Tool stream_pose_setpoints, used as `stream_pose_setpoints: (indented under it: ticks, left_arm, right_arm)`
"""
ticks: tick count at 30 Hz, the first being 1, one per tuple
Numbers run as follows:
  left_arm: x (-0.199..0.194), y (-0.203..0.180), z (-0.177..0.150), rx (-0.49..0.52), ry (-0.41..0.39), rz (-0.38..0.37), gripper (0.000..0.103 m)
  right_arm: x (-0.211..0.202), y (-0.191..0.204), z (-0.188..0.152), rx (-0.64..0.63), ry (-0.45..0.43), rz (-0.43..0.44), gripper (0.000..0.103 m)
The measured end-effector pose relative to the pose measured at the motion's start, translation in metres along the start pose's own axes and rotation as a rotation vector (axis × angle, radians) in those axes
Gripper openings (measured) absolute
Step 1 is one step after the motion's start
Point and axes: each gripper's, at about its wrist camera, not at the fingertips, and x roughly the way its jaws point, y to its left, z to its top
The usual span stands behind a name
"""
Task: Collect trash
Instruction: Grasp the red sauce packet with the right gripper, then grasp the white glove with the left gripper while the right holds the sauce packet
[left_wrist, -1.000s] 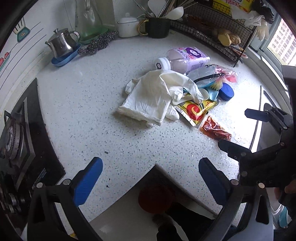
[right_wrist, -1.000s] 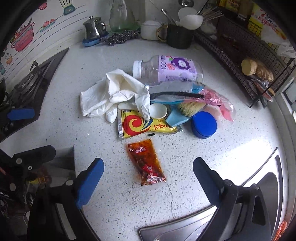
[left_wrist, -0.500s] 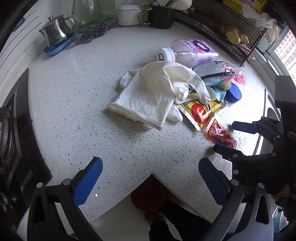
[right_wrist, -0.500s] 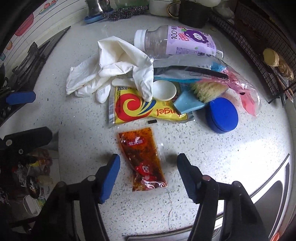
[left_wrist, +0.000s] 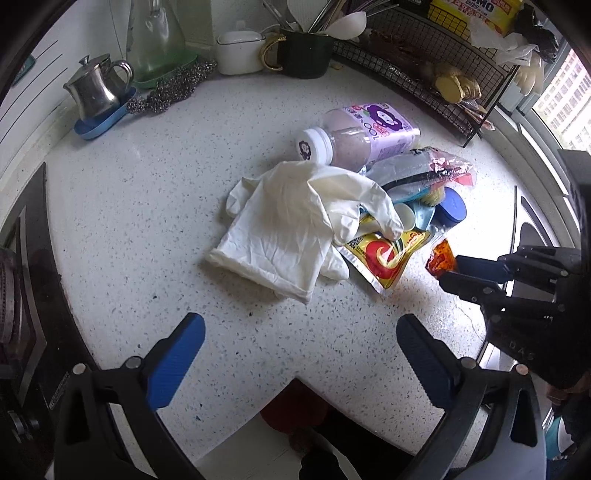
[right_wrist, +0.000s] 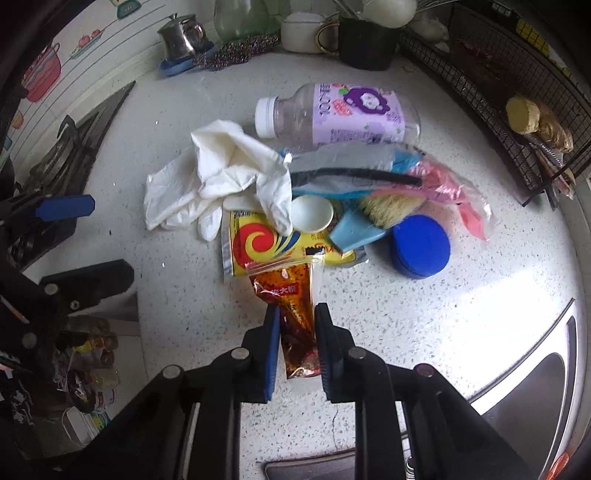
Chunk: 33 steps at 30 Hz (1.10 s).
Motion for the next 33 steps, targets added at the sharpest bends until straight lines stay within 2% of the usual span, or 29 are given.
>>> stream_pose_setpoints:
  ticks: [5, 14, 16, 19, 21, 23, 25, 28, 33]
  left_arm:
    - [0.01, 0.002, 0.018, 0.018, -0.006, 0.011, 0.099]
    - [0.047, 0.009, 0.041, 0.025, 0.041, 0.011, 0.082]
    - [0.052, 0.011, 0.041, 0.032, 0.042, 0.002, 0.068]
    - [0.062, 0.008, 0.04, 0.043, 0.065, 0.006, 0.039]
    - [0.066, 0.006, 0.038, 0.049, 0.069, 0.01, 0.026]
    - [0.067, 0.004, 0.036, 0.057, 0.061, 0.026, 0.022]
    - [0.066, 0.002, 0.034, 0.058, 0.059, 0.026, 0.011]
    - [0.061, 0.002, 0.029, 0.048, 0.059, 0.027, 0.004]
    - [0.037, 0.0, 0.013, 0.034, 0.032, 0.034, 0.003]
  right_arm:
    - [-0.013, -0.008, 0.018, 0.029, -0.042, 0.007, 0.017]
    - [0.003, -0.01, 0.04, 0.038, -0.03, 0.009, 0.017]
    - [0.006, -0.009, 0.044, 0.036, -0.033, 0.007, 0.017]
    - [0.007, -0.007, 0.053, 0.04, -0.034, 0.017, 0.017]
    - [0.007, -0.007, 0.058, 0.041, -0.036, 0.02, 0.017]
    - [0.008, -0.008, 0.064, 0.04, -0.037, 0.024, 0.017]
    - [0.011, -0.011, 0.068, 0.041, -0.038, 0.025, 0.017]
    - [0.009, -0.011, 0.064, 0.048, -0.038, 0.032, 0.017]
    - [-0.006, 0.002, 0.058, 0.035, -0.065, 0.034, 0.017]
